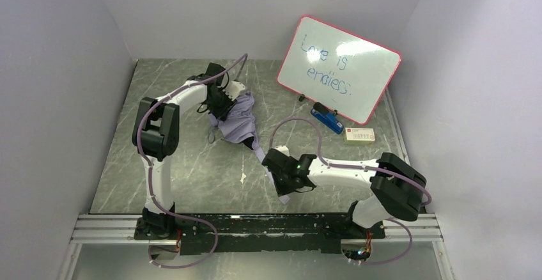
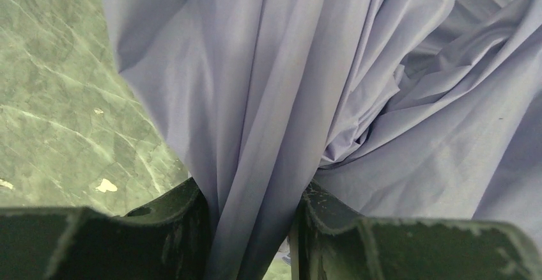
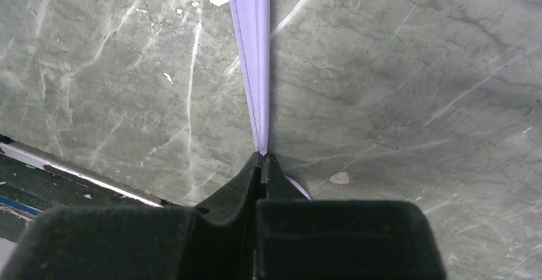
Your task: Put away the umbrella
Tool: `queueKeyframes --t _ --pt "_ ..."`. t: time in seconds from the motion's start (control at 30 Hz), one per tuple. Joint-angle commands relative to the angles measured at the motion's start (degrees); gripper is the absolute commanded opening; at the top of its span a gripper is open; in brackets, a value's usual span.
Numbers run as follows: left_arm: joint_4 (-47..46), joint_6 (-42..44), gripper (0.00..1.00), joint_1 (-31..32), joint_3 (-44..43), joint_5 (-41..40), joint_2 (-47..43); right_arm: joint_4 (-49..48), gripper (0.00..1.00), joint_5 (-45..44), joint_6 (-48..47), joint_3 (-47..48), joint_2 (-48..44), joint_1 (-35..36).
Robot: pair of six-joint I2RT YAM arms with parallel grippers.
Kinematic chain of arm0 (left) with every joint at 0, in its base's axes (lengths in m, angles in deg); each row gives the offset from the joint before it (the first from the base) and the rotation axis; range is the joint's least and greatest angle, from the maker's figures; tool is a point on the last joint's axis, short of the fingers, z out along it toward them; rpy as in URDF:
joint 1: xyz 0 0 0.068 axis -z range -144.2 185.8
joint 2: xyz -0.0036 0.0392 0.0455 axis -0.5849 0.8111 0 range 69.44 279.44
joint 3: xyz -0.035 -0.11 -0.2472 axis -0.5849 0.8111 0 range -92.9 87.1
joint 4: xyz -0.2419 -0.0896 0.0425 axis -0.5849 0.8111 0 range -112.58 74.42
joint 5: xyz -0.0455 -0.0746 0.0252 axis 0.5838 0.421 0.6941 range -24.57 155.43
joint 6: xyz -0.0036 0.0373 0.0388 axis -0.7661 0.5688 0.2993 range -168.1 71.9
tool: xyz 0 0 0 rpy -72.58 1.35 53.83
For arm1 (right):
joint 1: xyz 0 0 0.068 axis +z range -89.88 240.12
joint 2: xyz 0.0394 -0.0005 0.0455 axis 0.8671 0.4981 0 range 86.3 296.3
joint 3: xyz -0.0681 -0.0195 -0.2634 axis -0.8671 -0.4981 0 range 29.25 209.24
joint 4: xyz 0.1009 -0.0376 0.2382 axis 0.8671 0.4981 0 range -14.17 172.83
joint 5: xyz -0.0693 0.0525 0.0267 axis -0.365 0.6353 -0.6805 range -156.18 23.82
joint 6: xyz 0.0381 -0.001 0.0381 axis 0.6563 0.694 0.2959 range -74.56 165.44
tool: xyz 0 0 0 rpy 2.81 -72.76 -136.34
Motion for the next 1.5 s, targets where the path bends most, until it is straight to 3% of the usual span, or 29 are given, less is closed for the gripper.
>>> queueKeyframes --t 0.0,0.17,0.43,0.73,1.0,1.2,1.37,1.47 --pt "-7.48 1.82 0.05 0.2 0.19 -8.4 2.06 14.61 0.0 6.03 1.18 -6.54 3.76 1.95" --pt "-12.14 4.7 0.05 5.22 6.8 -11.3 -2.14 11.05 0.01 5.25 1.9 -6.79 2.88 1.95" --pt "-12.33 4.61 0.05 6.59 6.78 -11.76 -1.68 14.43 0.27 0.71 2.9 -5.31 0.9 1.95" --pt "-13.08 5.74 0.05 8.24 8.2 -12.43 -2.83 16.86 0.39 -4.94 5.09 -3.06 -3.64 2.0" --pt "-16.85 6.73 0.05 10.81 12.07 -14.64 -5.64 16.13 0.43 -17.22 9.63 -0.72 -18.33 1.95" --pt "-20.92 6.92 0.05 13.65 15.78 -17.06 -8.84 8.26 0.46 -23.64 10.93 -3.67 -30.07 1.93" --pt "-25.52 8.49 0.05 18.13 20.7 -21.21 -11.96 3.58 0.5 -30.89 13.5 -4.8 -36.53 1.29" --pt "-28.77 9.96 0.05 21.27 24.28 -24.41 -13.76 3.22 0.51 -32.46 11.49 -3.22 -36.45 -2.87"
